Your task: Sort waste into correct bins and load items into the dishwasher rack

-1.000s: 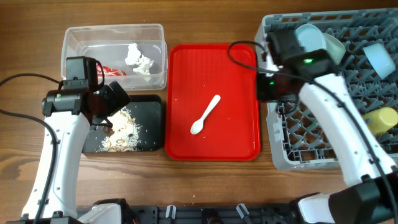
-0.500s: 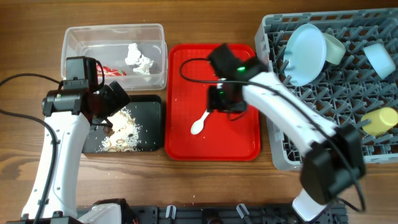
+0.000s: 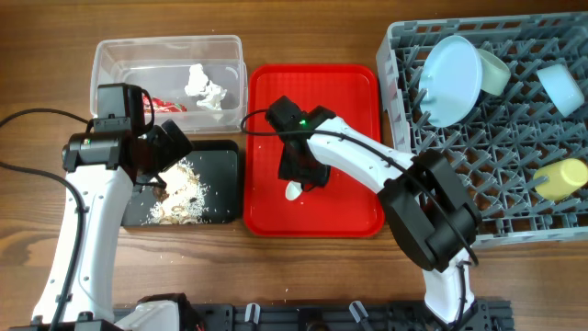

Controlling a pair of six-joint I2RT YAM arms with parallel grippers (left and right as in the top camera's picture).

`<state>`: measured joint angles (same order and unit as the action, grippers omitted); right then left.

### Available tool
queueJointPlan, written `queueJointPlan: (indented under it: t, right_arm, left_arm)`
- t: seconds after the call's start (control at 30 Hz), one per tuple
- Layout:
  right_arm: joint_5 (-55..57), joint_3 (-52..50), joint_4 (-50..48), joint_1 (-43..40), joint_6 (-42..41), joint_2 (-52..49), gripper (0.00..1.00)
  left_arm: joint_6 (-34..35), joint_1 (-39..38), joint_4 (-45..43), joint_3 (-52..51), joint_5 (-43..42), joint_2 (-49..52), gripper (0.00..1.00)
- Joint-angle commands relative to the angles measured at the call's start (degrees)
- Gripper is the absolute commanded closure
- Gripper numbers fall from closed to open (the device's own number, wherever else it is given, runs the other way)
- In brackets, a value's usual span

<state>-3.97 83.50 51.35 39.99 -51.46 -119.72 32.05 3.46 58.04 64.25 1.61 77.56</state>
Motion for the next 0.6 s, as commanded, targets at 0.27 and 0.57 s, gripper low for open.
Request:
queueJointPlan:
  t: [0.27, 0.57]
  right_arm:
    - [7.80, -0.66, 2.60, -0.31, -0.68, -2.89, 0.84]
    - [6.62, -0.57, 5.35, -1.29, 9.14, -0.22, 0.96]
  left_arm:
    - [0.33, 0.28, -0.13, 0.28, -0.48, -0.70, 0.00]
    - [0.33, 0.28, -0.11, 0.28, -0.48, -0.70, 0.00]
